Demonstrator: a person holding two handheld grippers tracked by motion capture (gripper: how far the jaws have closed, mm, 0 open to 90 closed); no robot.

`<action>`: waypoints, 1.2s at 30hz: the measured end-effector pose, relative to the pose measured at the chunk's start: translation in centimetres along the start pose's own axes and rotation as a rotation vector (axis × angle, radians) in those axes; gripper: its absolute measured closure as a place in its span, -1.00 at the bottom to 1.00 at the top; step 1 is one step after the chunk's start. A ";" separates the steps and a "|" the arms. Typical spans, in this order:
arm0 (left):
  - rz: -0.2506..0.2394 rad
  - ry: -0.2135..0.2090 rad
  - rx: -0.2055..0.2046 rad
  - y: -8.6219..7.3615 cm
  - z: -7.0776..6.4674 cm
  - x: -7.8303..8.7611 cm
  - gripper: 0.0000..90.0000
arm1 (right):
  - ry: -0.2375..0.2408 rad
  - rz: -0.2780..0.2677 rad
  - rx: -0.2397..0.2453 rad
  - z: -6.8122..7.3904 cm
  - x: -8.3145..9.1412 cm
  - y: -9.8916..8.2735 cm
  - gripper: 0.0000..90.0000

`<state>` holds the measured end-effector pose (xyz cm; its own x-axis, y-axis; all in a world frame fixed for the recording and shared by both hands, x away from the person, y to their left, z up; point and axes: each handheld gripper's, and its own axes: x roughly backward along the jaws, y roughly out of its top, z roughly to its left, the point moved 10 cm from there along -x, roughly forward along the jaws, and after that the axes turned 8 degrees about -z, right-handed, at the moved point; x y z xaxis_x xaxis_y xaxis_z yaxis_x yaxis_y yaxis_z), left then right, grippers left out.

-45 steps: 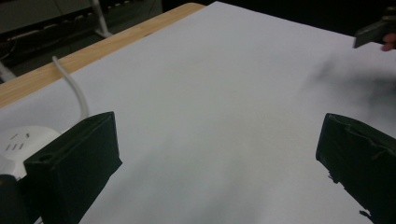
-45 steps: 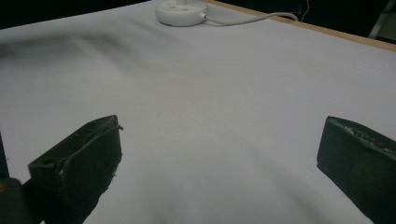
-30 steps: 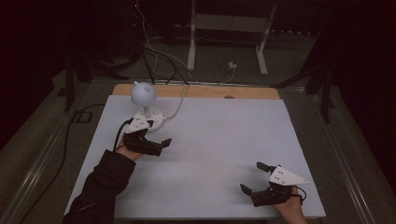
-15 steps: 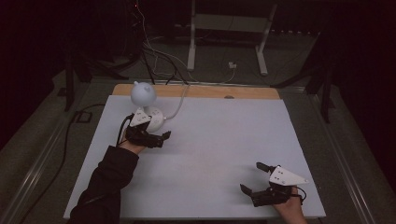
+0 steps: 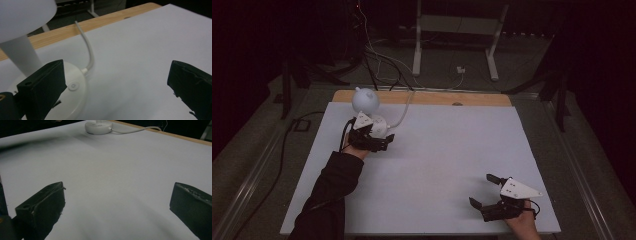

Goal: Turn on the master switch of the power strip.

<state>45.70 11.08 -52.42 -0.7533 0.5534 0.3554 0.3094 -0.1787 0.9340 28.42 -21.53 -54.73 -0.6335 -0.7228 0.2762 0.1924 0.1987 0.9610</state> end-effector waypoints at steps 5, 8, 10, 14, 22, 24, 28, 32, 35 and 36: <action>0.015 0.010 0.018 -0.5 0.7 -0.6 -0.93 | 0.003 0.001 -0.003 0.1 0.0 0.0 -1.00; 0.033 0.039 0.024 -1.0 1.3 -1.1 -0.85 | 0.005 -0.003 -0.004 0.1 0.0 0.1 -1.00; 0.029 0.040 0.029 -1.0 1.3 -1.2 -0.78 | 0.005 -0.004 -0.005 0.1 0.0 0.1 -1.00; 0.034 0.071 0.020 -1.4 1.7 -1.4 -0.62 | 0.003 -0.005 -0.007 0.1 0.1 0.1 -1.00; 0.046 0.126 0.037 -1.8 2.9 -1.8 -0.24 | 0.004 -0.006 -0.008 0.0 0.1 0.1 -1.00; 0.044 0.150 0.030 -1.8 3.2 -1.9 -0.10 | 0.005 -0.004 -0.006 0.0 0.1 0.0 -1.00; 0.049 0.163 0.031 -1.8 3.4 -2.0 0.15 | 0.006 -0.006 -0.008 0.0 0.1 0.1 -1.00; 0.053 0.188 0.035 -1.7 3.8 -2.3 0.36 | 0.009 -0.004 -0.014 0.0 0.1 0.0 -1.00; 0.058 0.198 0.030 -1.8 3.8 -2.5 0.51 | 0.011 -0.005 -0.012 0.0 0.1 0.0 -1.00; 0.059 0.201 0.028 -1.8 3.8 -2.6 0.51 | 0.011 -0.005 -0.012 0.0 0.1 0.0 -1.00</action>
<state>49.27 13.06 -55.19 -0.8332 0.3687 0.4121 0.3702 -0.1818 0.9110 28.33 -21.58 -54.67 -0.6263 -0.7308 0.2714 0.1985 0.1871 0.9621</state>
